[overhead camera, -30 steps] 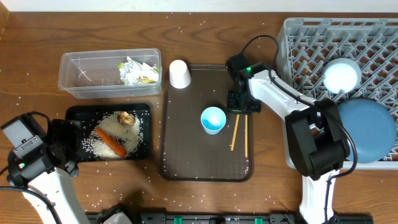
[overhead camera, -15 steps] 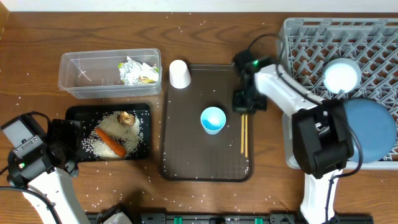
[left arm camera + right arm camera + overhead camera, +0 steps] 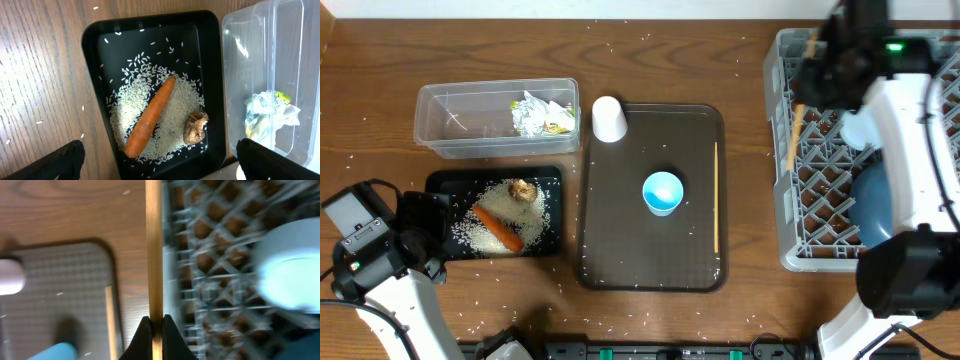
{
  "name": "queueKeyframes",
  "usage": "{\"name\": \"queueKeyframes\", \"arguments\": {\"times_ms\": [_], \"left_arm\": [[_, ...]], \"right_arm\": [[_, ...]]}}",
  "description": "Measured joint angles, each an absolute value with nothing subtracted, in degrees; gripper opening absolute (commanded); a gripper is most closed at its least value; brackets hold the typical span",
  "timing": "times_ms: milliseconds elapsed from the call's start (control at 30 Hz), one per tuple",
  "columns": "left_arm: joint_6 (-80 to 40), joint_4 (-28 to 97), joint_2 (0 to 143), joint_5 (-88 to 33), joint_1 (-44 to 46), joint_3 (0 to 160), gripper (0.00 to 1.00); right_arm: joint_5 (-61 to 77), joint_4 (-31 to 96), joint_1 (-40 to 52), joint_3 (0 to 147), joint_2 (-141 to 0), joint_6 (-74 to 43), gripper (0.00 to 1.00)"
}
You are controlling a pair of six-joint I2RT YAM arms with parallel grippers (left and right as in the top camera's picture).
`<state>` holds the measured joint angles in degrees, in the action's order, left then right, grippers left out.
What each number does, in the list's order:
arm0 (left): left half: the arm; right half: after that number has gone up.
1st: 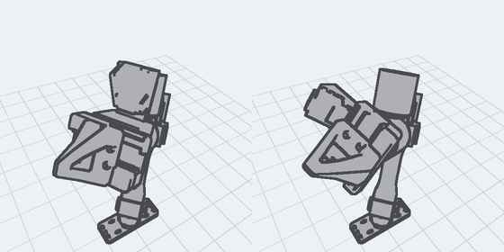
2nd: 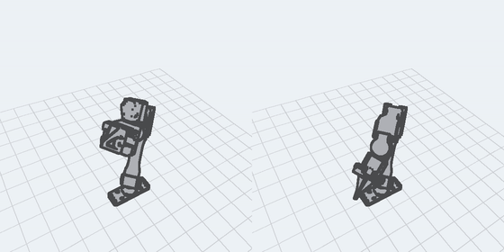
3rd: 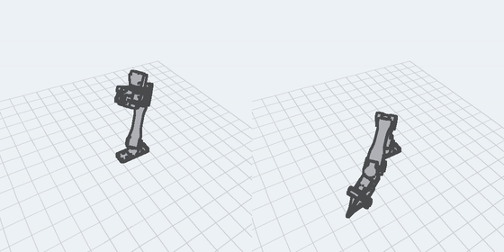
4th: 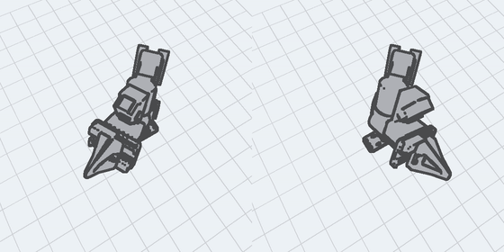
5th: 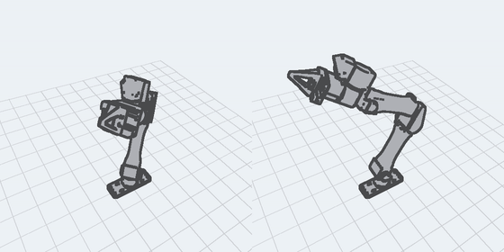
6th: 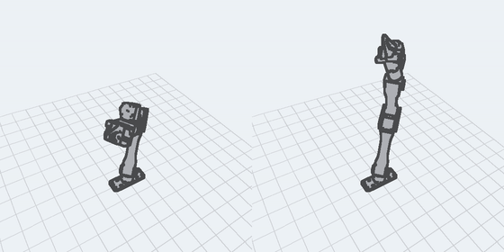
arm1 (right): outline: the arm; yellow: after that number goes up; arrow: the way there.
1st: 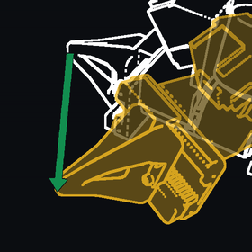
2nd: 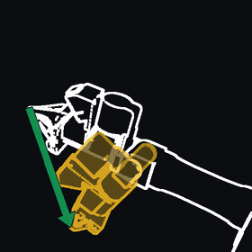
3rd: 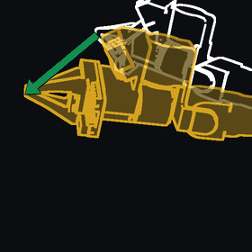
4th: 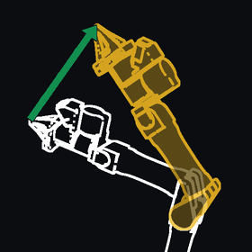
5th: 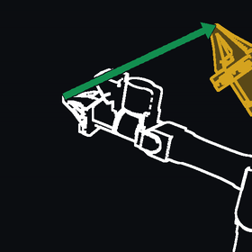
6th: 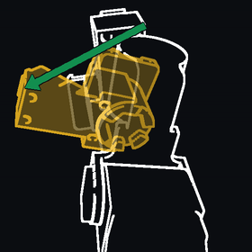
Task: Sort waste into correct bins and load items into the dishwasher rack
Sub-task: 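Carry the chopsticks into the rack and release them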
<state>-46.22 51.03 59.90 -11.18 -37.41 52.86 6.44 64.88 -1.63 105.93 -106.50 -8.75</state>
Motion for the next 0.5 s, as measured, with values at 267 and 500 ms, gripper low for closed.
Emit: {"name": "queueKeyframes", "arguments": {"times_ms": [267, 500], "left_arm": [[-46.22, 51.00, 59.90, -11.18, -37.41, 52.86, 0.98], [-46.22, 51.03, 59.90, -11.18, -37.41, 52.86, 0.98]], "right_arm": [[6.50, 63.94, -5.58, 105.91, -106.98, -1.34, 0.05], [6.72, 62.54, -5.41, 105.91, -108.12, 0.21, 0.54]]}}
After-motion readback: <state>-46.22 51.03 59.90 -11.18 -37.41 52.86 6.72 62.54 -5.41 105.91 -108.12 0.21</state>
